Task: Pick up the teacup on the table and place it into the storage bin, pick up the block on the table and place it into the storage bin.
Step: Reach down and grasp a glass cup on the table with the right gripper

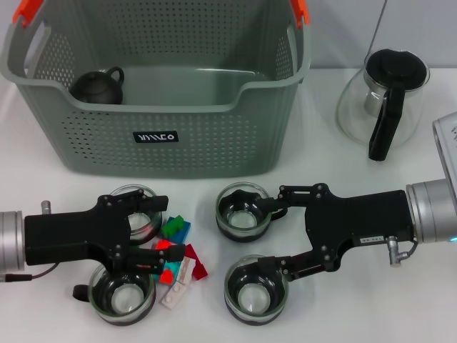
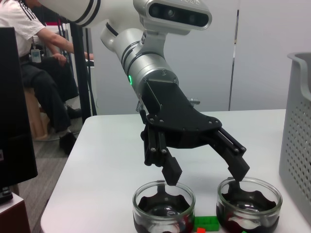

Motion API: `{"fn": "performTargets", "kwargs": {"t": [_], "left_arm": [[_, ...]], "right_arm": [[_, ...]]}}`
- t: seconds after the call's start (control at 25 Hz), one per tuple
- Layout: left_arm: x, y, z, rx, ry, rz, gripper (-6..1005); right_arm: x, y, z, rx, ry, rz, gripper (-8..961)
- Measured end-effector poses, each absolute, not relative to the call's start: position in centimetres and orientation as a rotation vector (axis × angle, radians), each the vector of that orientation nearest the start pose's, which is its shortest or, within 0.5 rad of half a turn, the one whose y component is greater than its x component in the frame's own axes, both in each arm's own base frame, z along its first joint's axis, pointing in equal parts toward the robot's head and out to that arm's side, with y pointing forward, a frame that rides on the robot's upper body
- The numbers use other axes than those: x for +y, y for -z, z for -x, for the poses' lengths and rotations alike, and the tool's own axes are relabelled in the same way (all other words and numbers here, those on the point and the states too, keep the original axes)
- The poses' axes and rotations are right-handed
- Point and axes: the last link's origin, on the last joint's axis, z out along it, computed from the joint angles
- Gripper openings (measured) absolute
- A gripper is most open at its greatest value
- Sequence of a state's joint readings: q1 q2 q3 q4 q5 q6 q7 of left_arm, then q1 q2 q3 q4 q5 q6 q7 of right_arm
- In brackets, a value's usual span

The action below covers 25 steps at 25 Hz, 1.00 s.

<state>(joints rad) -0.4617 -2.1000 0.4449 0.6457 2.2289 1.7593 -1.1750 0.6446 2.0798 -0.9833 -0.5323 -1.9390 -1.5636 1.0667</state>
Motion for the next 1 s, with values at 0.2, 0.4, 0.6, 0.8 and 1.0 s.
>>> {"fn": "performTargets", "kwargs": {"t": [0.2,0.4,0.6,0.8,1.0], "left_arm": [[27.83,-0.13,29.31,-0.54,0.727,2.792,949],[27.81,-0.08,29.28,-0.541,0.73,2.792,950],[27.81,-0.07,29.27,-0.541,0.73,2.792,950],[27.87,-0.07,29.21,-0.538,0.731,2.793,949],[27.38,-0.7,28.73,-0.517,0.795,2.813,949]], "right_arm": [[32.19,5.31,-21.8,0.021,-0.627,3.048,915],[32.22,5.27,-21.83,0.021,-0.626,3.046,915],[32.28,5.26,-21.86,0.021,-0.622,3.043,915],[32.37,5.27,-21.76,0.017,-0.622,3.043,915],[32.13,4.65,-21.05,-0.003,-0.663,3.081,915]]}}
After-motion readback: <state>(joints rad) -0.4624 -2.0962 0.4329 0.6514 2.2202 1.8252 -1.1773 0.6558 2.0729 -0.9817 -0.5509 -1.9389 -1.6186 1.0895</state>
